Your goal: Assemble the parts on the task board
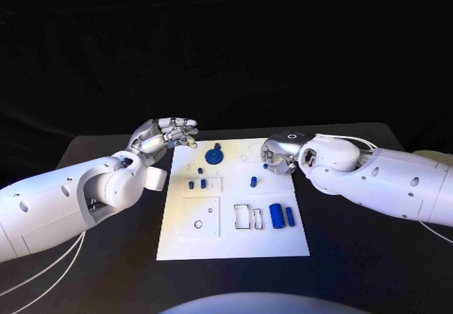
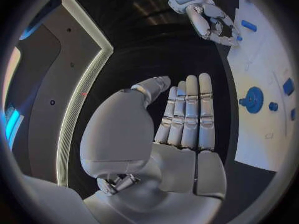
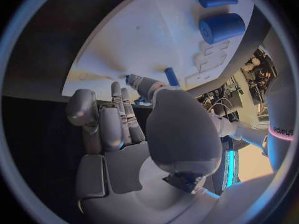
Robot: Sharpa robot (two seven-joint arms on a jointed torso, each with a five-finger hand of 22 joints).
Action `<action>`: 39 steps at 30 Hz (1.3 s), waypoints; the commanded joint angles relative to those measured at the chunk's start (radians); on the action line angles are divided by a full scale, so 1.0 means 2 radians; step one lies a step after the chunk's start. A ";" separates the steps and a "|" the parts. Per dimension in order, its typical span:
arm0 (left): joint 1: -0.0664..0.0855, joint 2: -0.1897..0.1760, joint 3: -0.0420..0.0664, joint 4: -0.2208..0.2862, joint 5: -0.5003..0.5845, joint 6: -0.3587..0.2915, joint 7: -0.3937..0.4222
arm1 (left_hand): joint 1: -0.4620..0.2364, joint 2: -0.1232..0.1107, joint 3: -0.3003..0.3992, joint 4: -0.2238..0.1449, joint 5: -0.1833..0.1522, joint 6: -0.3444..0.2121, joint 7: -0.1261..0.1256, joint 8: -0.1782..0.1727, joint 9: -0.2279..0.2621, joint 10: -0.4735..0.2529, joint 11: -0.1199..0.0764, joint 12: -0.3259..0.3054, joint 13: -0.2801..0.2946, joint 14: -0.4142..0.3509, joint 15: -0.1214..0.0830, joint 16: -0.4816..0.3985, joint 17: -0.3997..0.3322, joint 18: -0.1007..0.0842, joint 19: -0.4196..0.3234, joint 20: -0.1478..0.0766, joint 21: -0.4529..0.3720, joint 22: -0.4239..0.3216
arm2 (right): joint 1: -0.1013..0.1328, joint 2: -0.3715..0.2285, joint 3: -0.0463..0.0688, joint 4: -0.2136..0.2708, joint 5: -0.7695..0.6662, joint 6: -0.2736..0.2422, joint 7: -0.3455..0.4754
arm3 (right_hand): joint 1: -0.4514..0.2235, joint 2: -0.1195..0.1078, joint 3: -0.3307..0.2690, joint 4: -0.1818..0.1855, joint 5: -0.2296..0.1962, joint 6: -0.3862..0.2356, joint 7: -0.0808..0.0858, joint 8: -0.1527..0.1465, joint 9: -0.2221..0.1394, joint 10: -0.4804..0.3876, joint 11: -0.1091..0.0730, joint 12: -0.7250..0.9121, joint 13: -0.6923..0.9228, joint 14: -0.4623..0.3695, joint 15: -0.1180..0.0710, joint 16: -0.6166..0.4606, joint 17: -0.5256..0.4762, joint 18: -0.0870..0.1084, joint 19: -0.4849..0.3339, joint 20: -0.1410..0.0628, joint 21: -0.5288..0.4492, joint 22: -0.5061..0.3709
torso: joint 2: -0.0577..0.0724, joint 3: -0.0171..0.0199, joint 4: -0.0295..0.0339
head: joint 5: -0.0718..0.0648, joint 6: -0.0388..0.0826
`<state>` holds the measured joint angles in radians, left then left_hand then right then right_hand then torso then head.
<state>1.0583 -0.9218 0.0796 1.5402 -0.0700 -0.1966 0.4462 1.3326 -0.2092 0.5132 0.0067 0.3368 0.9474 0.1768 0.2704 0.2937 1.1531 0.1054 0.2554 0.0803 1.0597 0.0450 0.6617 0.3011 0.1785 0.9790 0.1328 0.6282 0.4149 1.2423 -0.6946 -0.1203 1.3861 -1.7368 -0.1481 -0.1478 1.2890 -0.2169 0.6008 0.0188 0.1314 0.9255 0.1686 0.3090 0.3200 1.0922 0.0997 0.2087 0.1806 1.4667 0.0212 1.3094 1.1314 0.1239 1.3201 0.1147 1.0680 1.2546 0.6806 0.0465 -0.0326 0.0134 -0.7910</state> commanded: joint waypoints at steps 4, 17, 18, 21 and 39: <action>0.000 0.001 0.001 0.005 0.015 0.008 0.013 | -0.001 0.003 0.000 -0.004 -0.001 0.000 0.003 -0.002 -0.001 -0.002 0.003 -0.002 -0.001 0.002 0.002 -0.002 0.001 0.000 0.001 0.003 -0.002 -0.001 | -0.003 0.004 -0.001 -0.003 -0.013 0.012 -0.004 | 0.001 0.009 0.005 -0.007 0.002 0.012 -0.003 0.000 0.000 0.015 -0.003 -0.003 -0.003 0.008 -0.004 0.008 0.008 -0.011 0.011 -0.001 0.015 0.010 | 0.000 0.0007 -0.0002 | 0.000 -0.002; 0.000 0.001 0.001 0.006 0.015 0.008 0.010 | 0.000 0.004 0.000 -0.005 -0.001 -0.001 0.004 -0.003 -0.001 -0.002 0.004 -0.004 -0.001 0.001 0.003 -0.004 0.002 0.000 0.000 0.003 -0.003 -0.001 | -0.013 0.015 -0.002 -0.011 -0.013 0.010 -0.003 | 0.005 0.019 0.012 -0.013 -0.004 0.023 -0.007 0.002 0.001 0.029 -0.008 -0.004 -0.005 0.010 -0.008 0.014 0.015 -0.014 0.018 -0.004 0.031 0.022 | 0.000 0.0008 -0.0002 | 0.003 -0.004; 0.000 0.002 0.001 0.006 0.015 0.008 0.010 | 0.000 0.004 0.000 -0.005 -0.001 -0.001 0.004 -0.003 -0.001 -0.002 0.004 -0.004 -0.001 0.001 0.003 -0.004 0.002 0.000 0.000 0.003 -0.003 -0.001 | -0.013 0.016 -0.002 -0.012 -0.013 0.011 -0.004 | 0.006 0.020 0.012 -0.014 -0.005 0.025 -0.007 0.002 0.001 0.031 -0.008 -0.004 -0.005 0.010 -0.009 0.015 0.016 -0.015 0.019 -0.004 0.032 0.023 | 0.000 0.0008 -0.0001 | 0.003 -0.005; 0.000 0.001 0.001 0.006 0.015 0.009 0.009 | 0.000 0.004 0.000 -0.006 -0.001 -0.001 0.005 -0.004 -0.001 -0.002 0.005 -0.005 -0.001 0.001 0.003 -0.004 0.002 0.000 0.000 0.003 -0.004 -0.001 | -0.015 0.017 -0.002 -0.013 -0.014 0.010 -0.005 | 0.007 0.024 0.014 -0.016 -0.006 0.029 -0.009 0.003 0.002 0.035 -0.010 -0.003 -0.005 0.011 -0.010 0.016 0.018 -0.015 0.021 -0.005 0.037 0.027 | 0.000 0.0009 -0.0005 | 0.003 -0.006; 0.000 -0.001 0.001 0.009 0.015 0.014 -0.002 | 0.001 0.005 -0.003 -0.009 -0.001 -0.005 0.008 -0.009 -0.002 -0.006 0.008 -0.011 -0.001 -0.004 0.006 -0.009 0.005 0.000 -0.004 0.005 -0.006 -0.002 | -0.019 0.016 -0.003 -0.009 -0.040 0.000 -0.022 | 0.023 0.047 0.029 -0.044 -0.022 0.055 -0.018 0.016 0.015 0.066 -0.021 0.001 -0.001 0.013 -0.020 0.023 0.025 -0.022 0.036 -0.014 0.070 0.052 | 0.000 0.0009 -0.0010 | 0.003 -0.009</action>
<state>1.0581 -0.9248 0.0804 1.5546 -0.0457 -0.1902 0.4438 1.3327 -0.2092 0.5078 -0.0045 0.3368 0.9366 0.1875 0.2570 0.2900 1.1419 0.1165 0.2387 0.0797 1.0524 0.0522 0.6486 0.3103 0.1784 0.9721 0.1396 0.6205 0.4127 1.2167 -0.6637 -0.1181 1.3714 -1.7918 -0.1765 -0.1745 1.3348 -0.1342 0.6598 -0.0652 0.0824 1.0313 0.1335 0.3352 0.3477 1.2121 0.0620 0.2051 0.1768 1.4629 -0.0112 1.3516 1.1815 0.0993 1.3861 0.0878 1.2022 1.3080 0.6806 0.0484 -0.0340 0.0198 -0.8077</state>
